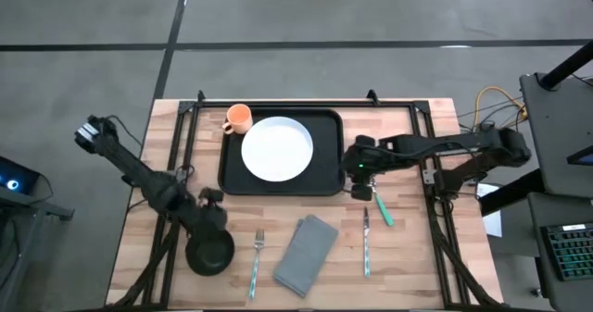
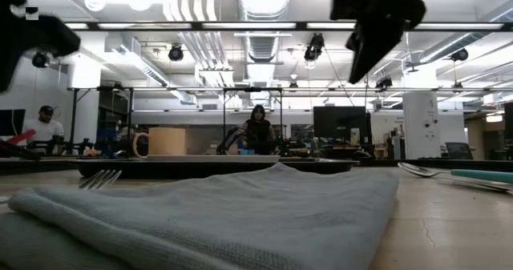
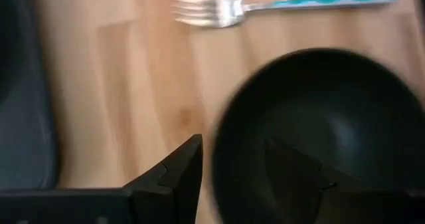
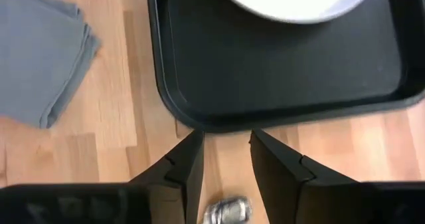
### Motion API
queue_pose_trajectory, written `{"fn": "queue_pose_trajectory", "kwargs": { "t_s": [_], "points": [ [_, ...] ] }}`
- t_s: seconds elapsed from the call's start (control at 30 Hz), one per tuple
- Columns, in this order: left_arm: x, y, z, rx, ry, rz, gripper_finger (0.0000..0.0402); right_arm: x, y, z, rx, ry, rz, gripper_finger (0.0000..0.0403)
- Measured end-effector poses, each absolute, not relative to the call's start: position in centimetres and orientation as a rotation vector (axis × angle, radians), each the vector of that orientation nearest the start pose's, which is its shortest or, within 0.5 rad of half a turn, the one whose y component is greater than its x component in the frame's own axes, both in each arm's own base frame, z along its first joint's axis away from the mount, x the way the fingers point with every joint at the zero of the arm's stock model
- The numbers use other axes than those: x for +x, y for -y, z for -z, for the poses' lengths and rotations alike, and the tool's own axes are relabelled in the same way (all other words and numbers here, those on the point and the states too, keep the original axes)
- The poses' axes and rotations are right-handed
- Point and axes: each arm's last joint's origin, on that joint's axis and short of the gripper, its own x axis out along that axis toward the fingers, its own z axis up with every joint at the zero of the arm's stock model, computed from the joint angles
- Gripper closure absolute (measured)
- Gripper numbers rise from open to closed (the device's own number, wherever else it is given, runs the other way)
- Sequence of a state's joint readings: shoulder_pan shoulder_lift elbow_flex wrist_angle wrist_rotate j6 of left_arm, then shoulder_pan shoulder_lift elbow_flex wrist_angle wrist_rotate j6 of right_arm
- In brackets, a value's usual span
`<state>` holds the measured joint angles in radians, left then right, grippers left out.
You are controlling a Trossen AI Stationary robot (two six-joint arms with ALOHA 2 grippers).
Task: Set up tray
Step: Put the bowl on top of the plate on the serving tray
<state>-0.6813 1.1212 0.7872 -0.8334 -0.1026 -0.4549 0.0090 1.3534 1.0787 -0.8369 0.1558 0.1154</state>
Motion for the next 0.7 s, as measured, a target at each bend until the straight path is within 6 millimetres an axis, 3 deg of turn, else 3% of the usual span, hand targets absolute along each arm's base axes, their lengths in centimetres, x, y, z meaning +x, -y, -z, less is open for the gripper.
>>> {"fn": "queue_pose_trajectory", "kwargs": {
  "t_s": [0.1, 0.2, 0.53, 0.7],
  "points": [
    [15.8, 12.7, -23.0, 0.152, -1.285, 0.143, 0.026, 24.6, 0.2, -26.4, 0.026, -1.086, 0.203, 0.029],
    [17.0, 13.6, -24.0, 0.173, -1.236, 0.154, 0.026, 23.8, 0.2, -25.9, 0.045, -1.086, 0.215, 0.0295],
    [17.2, 13.7, -22.5, 0.166, -1.286, 0.116, 0.026, 23.4, 0.2, -24.9, 0.05, -1.103, 0.216, 0.03],
    [16.8, 13.4, -21.4, 0.172, -1.307, 0.103, 0.026, 23.6, 0.2, -25.5, 0.038, -1.083, 0.205, 0.0304]
  ]
}}
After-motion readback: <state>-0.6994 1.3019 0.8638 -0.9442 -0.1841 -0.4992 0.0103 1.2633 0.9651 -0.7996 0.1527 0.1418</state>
